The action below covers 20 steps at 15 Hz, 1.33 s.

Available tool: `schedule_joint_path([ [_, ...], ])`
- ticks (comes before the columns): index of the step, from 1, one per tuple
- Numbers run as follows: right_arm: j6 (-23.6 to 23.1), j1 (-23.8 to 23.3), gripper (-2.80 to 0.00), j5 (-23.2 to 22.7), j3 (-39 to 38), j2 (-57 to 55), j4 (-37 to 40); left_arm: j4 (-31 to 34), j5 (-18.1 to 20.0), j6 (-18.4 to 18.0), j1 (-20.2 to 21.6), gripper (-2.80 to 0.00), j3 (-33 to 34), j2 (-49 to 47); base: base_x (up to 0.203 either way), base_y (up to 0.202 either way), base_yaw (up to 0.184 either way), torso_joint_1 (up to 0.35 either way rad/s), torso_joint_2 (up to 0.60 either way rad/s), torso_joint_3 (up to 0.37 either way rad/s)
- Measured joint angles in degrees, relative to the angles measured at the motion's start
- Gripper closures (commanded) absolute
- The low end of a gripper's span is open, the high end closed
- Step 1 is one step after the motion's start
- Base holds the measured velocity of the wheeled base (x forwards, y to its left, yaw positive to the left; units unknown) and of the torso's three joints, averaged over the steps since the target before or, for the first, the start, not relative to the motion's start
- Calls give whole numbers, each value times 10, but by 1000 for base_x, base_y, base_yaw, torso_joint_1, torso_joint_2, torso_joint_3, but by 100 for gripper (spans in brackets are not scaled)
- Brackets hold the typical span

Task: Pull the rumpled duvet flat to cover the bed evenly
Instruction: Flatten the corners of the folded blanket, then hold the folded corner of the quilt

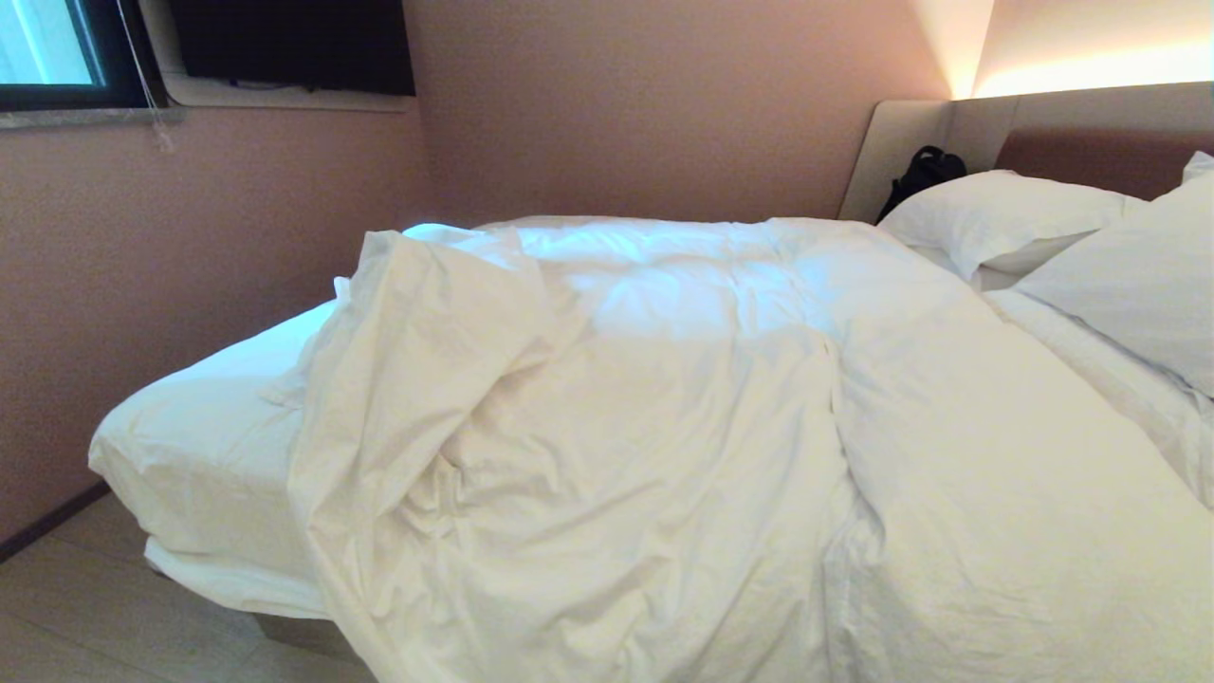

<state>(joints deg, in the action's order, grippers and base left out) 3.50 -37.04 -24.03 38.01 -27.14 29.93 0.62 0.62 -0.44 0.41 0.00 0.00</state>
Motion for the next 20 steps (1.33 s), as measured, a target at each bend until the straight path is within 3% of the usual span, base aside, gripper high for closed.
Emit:
schedule_joint_path([
  [1, 5, 0, -280, -9, 5, -24, -5, 0, 0, 0, 0, 0, 0, 0, 0, 0, 0, 0, 0, 0],
  [2, 10, 0, 0, -21, 9, -48, -8, 0, 0, 0, 0, 0, 0, 0, 0, 0, 0, 0, 0, 0],
  [6, 27, 7, 0, -77, 18, -141, -8, 0, 0, 0, 0, 0, 0, 0, 0, 0, 0, 0, 0, 0],
  [10, 37, 68, 0, -125, 16, -213, 22, 0, 0, 0, 0, 0, 0, 0, 0, 0, 0, 0, 0, 0],
  [20, 41, 180, 0, -117, 14, -301, 104, 0, 0, 0, 0, 0, 0, 0, 0, 0, 0, 0, 0, 0],
])
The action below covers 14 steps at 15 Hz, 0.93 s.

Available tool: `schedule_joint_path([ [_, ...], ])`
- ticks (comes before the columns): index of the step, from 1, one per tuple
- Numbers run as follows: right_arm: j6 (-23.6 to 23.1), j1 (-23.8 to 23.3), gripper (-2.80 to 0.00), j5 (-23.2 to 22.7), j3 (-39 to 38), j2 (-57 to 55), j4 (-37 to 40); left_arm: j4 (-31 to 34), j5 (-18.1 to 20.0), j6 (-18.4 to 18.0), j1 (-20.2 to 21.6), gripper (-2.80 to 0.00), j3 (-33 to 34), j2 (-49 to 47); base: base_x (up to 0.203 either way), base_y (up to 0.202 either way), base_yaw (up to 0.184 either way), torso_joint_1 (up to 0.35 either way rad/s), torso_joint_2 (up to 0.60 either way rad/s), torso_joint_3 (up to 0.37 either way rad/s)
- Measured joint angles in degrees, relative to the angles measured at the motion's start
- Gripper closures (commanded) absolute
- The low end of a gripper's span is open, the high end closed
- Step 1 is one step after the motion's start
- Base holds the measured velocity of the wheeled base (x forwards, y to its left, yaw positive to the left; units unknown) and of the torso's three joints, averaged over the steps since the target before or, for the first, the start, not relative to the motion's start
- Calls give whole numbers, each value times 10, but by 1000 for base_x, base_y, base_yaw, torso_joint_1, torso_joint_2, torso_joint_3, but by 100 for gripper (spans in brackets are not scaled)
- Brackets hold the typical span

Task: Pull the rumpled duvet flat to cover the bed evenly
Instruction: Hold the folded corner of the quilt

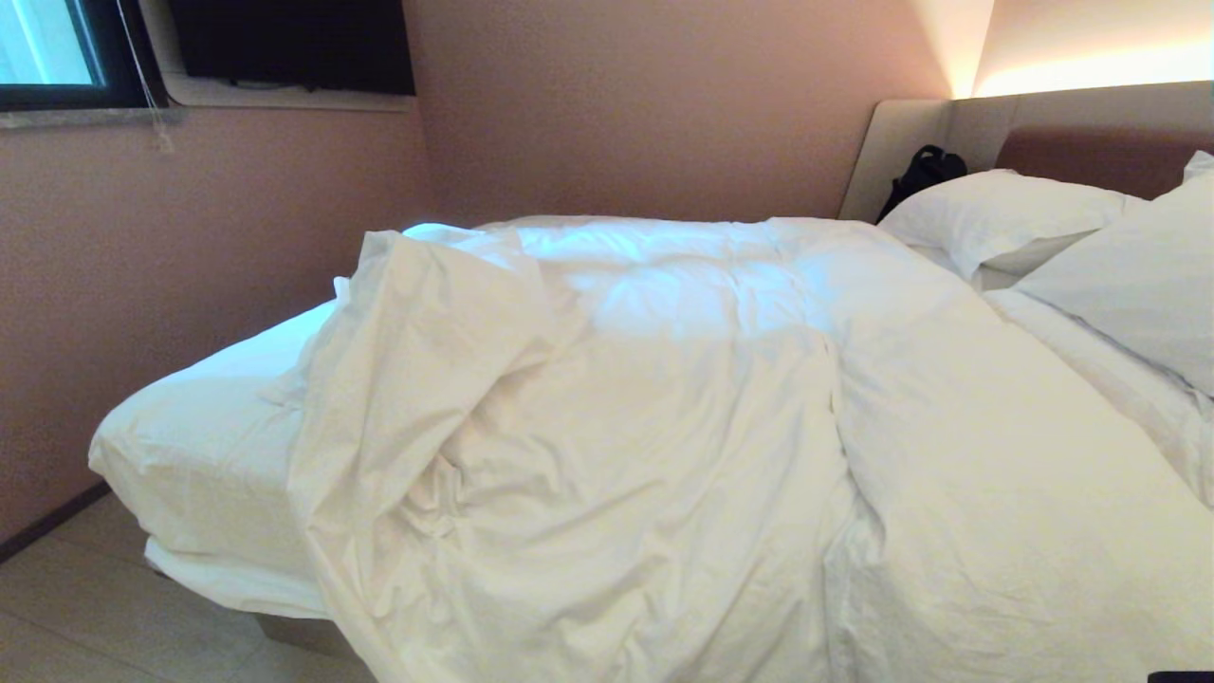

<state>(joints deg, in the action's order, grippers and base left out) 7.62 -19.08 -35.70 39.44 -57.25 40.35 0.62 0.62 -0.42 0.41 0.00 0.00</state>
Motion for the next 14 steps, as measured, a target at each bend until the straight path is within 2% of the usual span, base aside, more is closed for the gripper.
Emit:
schedule_joint_path([
  [6, 45, 67, 0, 78, -4, -34, -16, 0, 0, 0, 0, 0, 0, 0, 0, 0, 0, 0, 0, 0],
  [9, 85, 145, 0, 140, -13, -57, -53, 0, 0, 0, 0, 0, 0, 0, 0, 0, 0, 0, 0, 0],
  [12, 142, 254, 0, 217, -18, -75, -98, 0, 0, 0, 0, 0, 0, 0, 0, 0, 0, 0, 0, 0],
  [14, 182, 287, 0, 273, -20, -81, -125, 0, 0, 0, 0, 0, 0, 0, 0, 0, 0, 0, 0, 0],
])
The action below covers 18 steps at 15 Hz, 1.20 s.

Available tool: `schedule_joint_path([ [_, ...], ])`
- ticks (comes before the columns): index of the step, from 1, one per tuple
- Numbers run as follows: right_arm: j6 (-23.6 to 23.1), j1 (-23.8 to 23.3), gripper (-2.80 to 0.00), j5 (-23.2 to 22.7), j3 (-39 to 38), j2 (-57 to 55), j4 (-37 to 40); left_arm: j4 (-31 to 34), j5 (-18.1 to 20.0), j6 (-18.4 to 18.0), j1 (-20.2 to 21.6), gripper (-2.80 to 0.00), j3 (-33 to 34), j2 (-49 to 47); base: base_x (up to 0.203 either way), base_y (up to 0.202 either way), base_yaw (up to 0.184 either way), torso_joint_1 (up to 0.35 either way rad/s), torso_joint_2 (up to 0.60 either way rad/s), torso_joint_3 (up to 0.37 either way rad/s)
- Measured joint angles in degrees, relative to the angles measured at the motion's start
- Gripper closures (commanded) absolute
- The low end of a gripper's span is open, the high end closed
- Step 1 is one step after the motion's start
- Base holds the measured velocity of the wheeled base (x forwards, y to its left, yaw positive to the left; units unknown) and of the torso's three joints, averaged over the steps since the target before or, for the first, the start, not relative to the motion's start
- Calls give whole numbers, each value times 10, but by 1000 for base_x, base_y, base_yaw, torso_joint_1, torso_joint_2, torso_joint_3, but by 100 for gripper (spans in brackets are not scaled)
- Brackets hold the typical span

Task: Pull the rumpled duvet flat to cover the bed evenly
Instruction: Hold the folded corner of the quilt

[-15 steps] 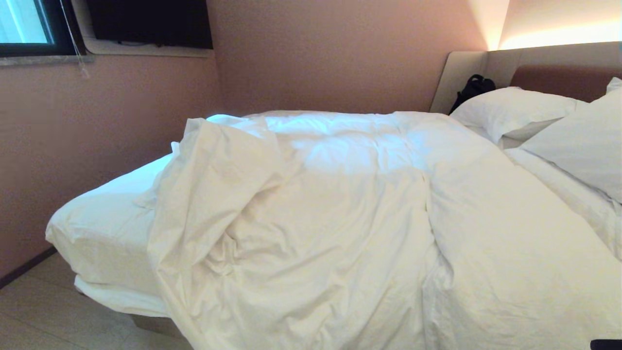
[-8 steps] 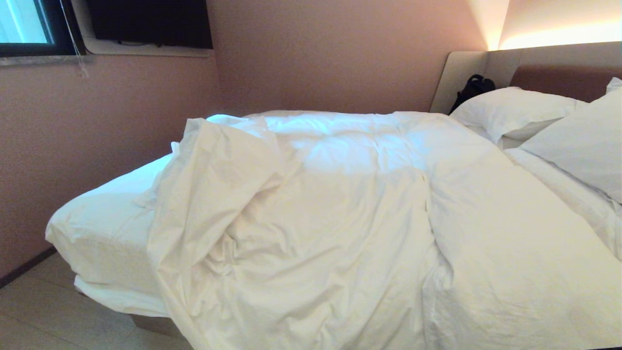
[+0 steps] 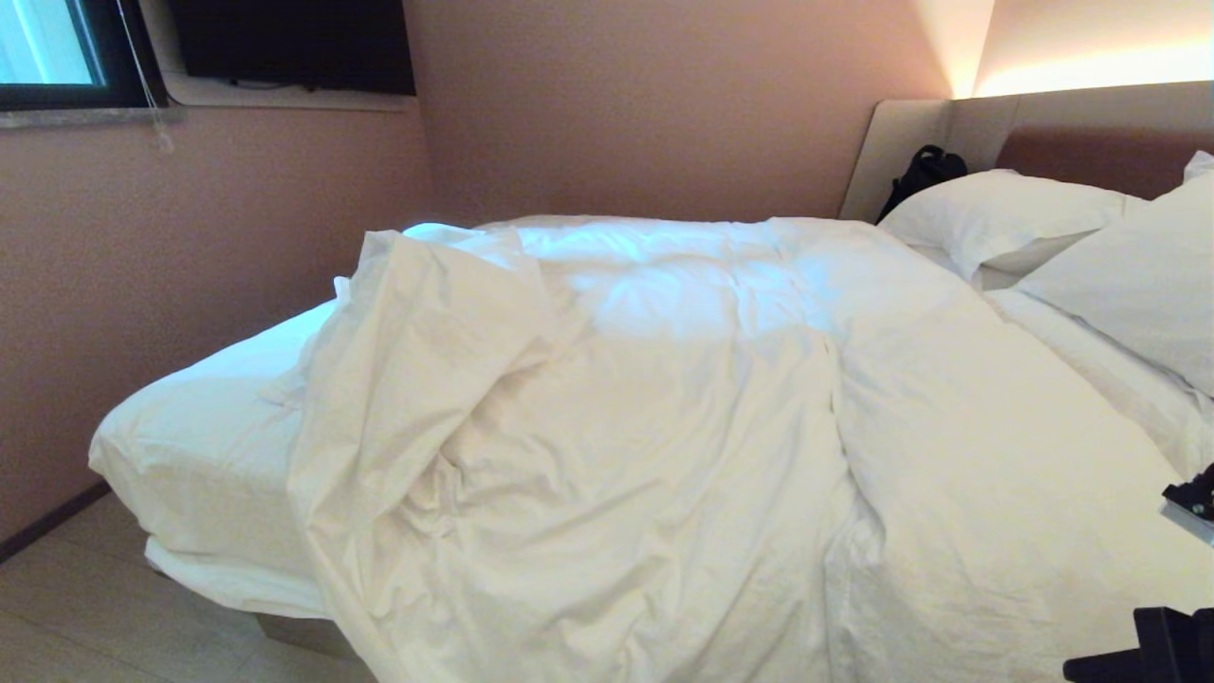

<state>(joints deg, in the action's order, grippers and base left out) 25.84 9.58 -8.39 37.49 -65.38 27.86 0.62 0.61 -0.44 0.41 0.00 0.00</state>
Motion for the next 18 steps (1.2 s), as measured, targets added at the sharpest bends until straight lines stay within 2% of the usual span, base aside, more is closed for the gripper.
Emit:
schedule_joint_path([
  [4, 51, 13, 0, 99, -8, 25, -27, 0, 0, 0, 0, 0, 0, 0, 0, 0, 0, 0, 0, 0],
  [7, 53, 35, 0, 153, -10, 90, -49, 0, 0, 0, 0, 0, 0, 0, 0, 0, 0, 0, 0, 0],
  [9, 45, 44, 0, 169, -13, 128, -70, 0, 0, 0, 0, 0, 0, 0, 0, 0, 0, 0, 0, 0],
  [14, 34, 47, 0, 140, -21, 224, -93, 0, 0, 0, 0, 0, 0, 0, 0, 0, 0, 0, 0, 0],
  [18, -7, 47, 0, 72, -46, 286, -93, 0, 0, 0, 0, 0, 0, 0, 0, 0, 0, 0, 0, 0],
])
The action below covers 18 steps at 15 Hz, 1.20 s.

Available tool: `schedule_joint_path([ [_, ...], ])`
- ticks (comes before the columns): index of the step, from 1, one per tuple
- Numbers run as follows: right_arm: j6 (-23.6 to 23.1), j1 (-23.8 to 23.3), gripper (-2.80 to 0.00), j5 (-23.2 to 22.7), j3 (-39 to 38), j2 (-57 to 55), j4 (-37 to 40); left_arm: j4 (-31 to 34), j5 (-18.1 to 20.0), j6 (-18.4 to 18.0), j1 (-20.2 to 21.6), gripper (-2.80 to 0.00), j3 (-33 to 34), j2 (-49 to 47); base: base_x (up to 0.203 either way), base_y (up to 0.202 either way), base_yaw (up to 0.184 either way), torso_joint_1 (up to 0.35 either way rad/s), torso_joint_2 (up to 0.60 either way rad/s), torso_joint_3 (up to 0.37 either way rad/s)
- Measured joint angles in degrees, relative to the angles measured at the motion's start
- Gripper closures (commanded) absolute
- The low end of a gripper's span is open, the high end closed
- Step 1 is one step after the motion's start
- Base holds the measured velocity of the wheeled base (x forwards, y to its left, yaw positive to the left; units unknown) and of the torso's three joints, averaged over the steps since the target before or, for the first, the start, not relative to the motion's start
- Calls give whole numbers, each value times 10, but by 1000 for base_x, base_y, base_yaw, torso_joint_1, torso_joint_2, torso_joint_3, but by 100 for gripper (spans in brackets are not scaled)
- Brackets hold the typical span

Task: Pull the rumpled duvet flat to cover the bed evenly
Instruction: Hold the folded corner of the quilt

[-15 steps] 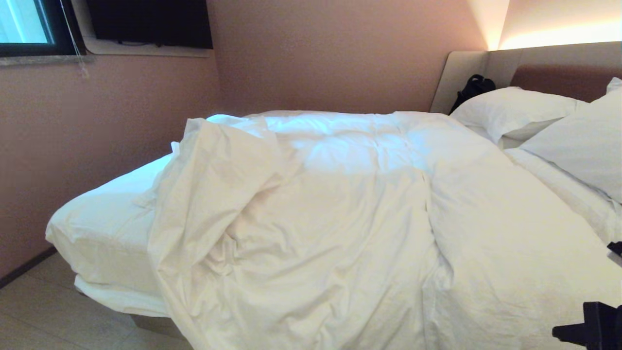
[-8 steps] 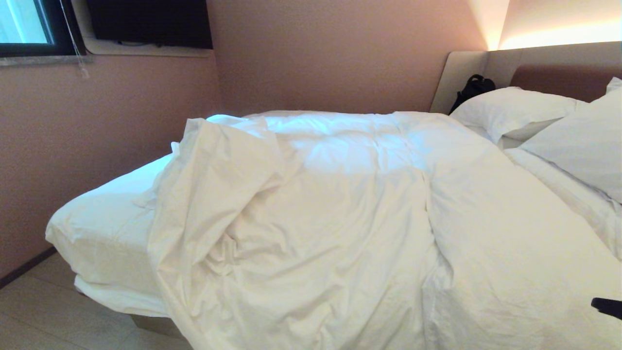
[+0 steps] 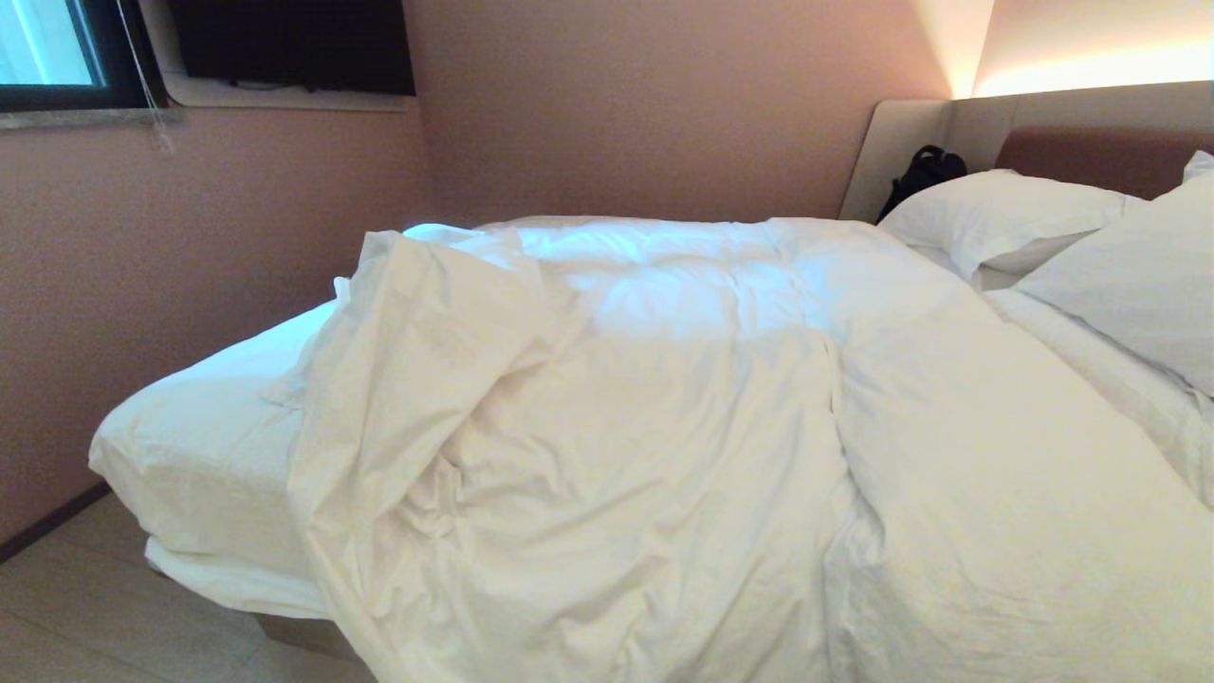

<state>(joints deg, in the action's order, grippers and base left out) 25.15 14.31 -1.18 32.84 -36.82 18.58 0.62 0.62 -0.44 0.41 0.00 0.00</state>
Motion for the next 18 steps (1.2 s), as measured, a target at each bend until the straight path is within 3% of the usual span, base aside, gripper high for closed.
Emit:
schedule_joint_path([
  [4, -27, -2, 0, -31, -8, 22, 0, 0, 0, 0, 0, 0, 0, 0, 0, 0, 0, 0, 0, 0],
  [9, -58, -2, 0, 9, -14, 41, -22, 0, 0, 0, 0, 0, 0, 0, 0, 0, 0, 0, 0, 0],
  [13, -119, -2, 0, 88, -41, 49, -72, 0, 0, 0, 0, 0, 0, 0, 0, 0, 0, 0, 0, 0],
  [18, -167, -12, 0, 236, -54, 64, -114, 0, 0, 0, 0, 0, 0, 0, 0, 0, 0, 0, 0, 0],
])
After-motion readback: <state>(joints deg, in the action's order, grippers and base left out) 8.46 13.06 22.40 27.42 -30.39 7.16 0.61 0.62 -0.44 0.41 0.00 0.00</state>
